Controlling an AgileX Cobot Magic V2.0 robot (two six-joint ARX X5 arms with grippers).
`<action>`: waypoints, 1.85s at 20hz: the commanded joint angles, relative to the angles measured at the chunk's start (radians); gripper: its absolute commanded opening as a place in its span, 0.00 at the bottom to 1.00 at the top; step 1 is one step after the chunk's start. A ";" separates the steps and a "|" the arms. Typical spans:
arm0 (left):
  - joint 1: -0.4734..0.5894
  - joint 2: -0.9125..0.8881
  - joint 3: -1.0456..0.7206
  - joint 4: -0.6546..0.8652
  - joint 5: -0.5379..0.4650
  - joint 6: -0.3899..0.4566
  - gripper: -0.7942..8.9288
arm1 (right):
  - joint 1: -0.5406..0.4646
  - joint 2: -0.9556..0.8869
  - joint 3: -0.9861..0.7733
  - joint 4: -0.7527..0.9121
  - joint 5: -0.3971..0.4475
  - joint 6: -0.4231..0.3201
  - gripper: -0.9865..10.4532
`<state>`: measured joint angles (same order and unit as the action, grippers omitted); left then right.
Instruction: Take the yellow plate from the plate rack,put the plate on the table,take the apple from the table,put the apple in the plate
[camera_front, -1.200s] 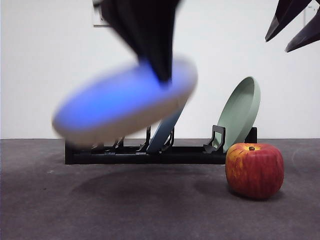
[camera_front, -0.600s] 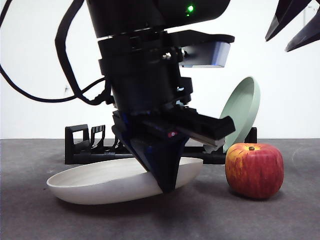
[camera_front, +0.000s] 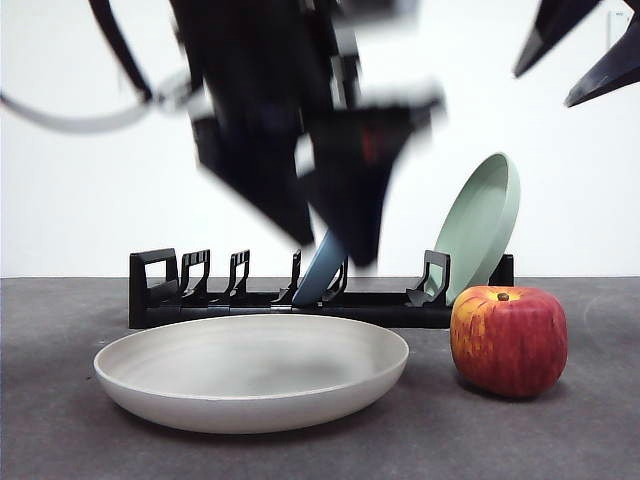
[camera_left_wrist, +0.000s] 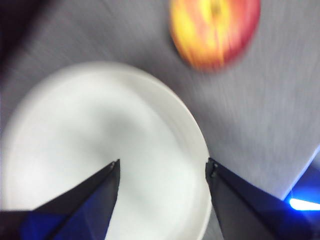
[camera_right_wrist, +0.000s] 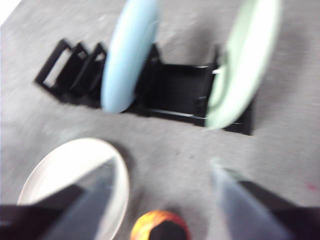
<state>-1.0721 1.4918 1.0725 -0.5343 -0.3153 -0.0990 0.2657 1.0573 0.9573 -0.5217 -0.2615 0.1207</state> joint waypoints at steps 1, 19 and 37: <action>0.012 -0.142 -0.004 0.019 -0.052 -0.008 0.38 | 0.050 0.009 0.004 -0.013 0.007 -0.041 0.48; 0.166 -0.763 -0.004 -0.067 -0.347 0.024 0.37 | 0.282 0.538 0.004 -0.085 0.242 -0.096 0.47; 0.166 -0.762 -0.004 -0.101 -0.365 0.025 0.37 | 0.371 0.524 0.182 -0.108 0.235 -0.014 0.08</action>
<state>-0.9089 0.7326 1.0725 -0.6415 -0.6743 -0.0864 0.6312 1.5803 1.1351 -0.6334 -0.0254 0.0944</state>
